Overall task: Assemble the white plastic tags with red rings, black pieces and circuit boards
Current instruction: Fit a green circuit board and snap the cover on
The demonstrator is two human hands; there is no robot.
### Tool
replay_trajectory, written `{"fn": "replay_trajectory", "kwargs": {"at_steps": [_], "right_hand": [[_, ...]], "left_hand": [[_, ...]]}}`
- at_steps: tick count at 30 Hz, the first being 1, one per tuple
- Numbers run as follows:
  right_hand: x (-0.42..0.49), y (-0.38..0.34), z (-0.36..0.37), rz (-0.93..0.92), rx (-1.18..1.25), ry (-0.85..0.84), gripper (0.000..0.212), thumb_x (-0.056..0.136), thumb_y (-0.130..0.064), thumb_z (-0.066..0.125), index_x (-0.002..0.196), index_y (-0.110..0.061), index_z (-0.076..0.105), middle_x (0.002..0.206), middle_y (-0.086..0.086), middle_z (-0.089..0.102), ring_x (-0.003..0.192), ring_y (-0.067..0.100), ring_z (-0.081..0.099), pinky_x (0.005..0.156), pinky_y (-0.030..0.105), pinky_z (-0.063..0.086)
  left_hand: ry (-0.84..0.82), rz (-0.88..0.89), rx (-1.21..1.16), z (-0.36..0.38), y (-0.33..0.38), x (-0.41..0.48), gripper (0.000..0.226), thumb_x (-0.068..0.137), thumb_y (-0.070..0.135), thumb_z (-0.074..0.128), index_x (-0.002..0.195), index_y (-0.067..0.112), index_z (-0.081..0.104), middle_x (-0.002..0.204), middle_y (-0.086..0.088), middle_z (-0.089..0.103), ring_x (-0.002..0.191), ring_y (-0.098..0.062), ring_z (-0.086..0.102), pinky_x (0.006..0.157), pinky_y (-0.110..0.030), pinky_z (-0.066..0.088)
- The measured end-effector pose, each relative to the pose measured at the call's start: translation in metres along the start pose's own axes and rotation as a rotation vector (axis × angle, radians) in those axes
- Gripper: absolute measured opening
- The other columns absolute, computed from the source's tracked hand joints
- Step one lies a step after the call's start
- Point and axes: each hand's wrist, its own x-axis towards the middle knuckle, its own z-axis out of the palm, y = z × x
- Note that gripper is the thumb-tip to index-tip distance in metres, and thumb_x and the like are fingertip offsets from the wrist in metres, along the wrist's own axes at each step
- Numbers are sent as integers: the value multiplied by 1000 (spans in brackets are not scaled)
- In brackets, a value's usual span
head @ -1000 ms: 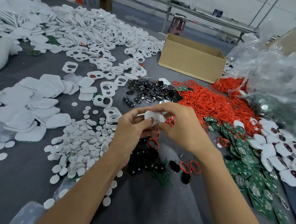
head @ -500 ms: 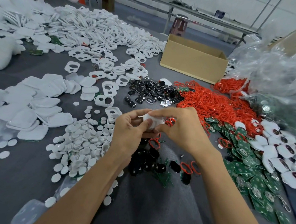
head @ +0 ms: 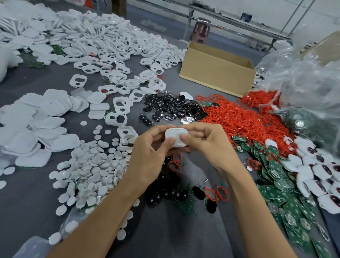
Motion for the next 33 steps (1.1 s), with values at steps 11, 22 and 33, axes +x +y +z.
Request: {"fn": "replay_trajectory", "kwargs": {"at_steps": [11, 22, 33], "right_hand": [[3, 4, 11, -5, -90, 113, 11, 84, -3, 71, 86, -14, 74, 66, 31, 64, 52, 23, 62, 52, 29, 53], [3, -2, 10, 3, -240, -100, 6, 96, -14, 57, 101, -14, 60, 63, 5, 63, 54, 16, 58, 54, 33, 45], [0, -7, 20, 179, 220, -73, 20, 94, 1, 52, 110, 2, 64, 54, 8, 46, 36, 7, 35, 38, 14, 25]], "left_hand": [[79, 34, 15, 5, -5, -6, 20, 93, -4, 58, 107, 7, 67, 89, -12, 76, 74, -27, 75, 67, -36, 62], [55, -20, 190, 3, -5, -3, 11, 100, 21, 54, 106, 18, 64, 66, -6, 71, 52, -17, 65, 56, -32, 53], [84, -62, 106, 2, -6, 0, 5, 98, 18, 58, 97, 23, 58, 60, 3, 63, 44, -6, 50, 46, -20, 40]]}}
